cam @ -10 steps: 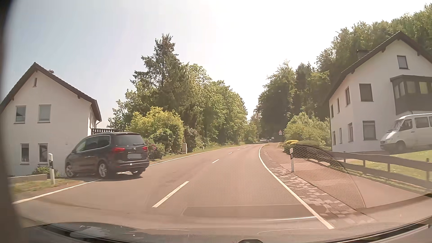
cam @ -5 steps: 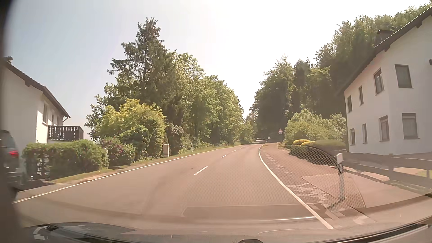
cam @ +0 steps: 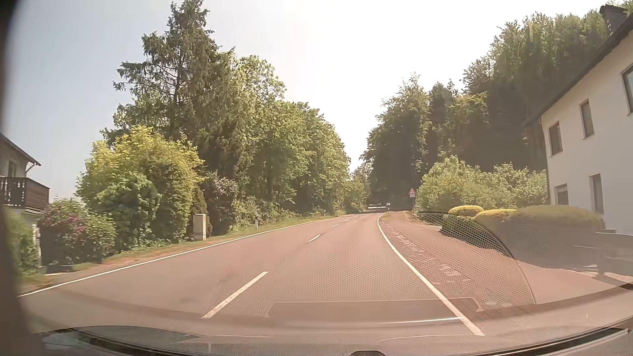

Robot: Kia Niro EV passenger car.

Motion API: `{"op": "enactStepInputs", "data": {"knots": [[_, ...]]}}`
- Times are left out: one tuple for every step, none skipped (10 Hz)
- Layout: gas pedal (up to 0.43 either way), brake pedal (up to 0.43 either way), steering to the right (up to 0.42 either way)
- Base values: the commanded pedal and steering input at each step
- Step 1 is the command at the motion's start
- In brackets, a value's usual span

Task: Follow the waypoints while adhering to traffic rules and regulations

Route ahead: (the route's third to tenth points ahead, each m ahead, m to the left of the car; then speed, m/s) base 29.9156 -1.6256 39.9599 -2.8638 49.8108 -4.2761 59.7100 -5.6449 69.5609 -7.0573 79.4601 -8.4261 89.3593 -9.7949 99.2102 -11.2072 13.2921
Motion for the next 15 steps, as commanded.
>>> {"op": "enactStepInputs", "data": {"knots": [[0.319,0.0,0.015],[0.319,0.0,0.015],[0.319,0.0,0.014],[0.319,0.0,0.015],[0.319,0.0,0.014],[0.319,0.0,0.015],[0.319,0.0,0.015],[0.319,0.0,0.015],[0.319,0.0,0.015],[0.319,0.0,0.014],[0.319,0.0,0.014],[0.319,0.0,0.014],[0.319,0.0,0.014],[0.319,0.0,0.014],[0.319,0.0,0.014]]}}
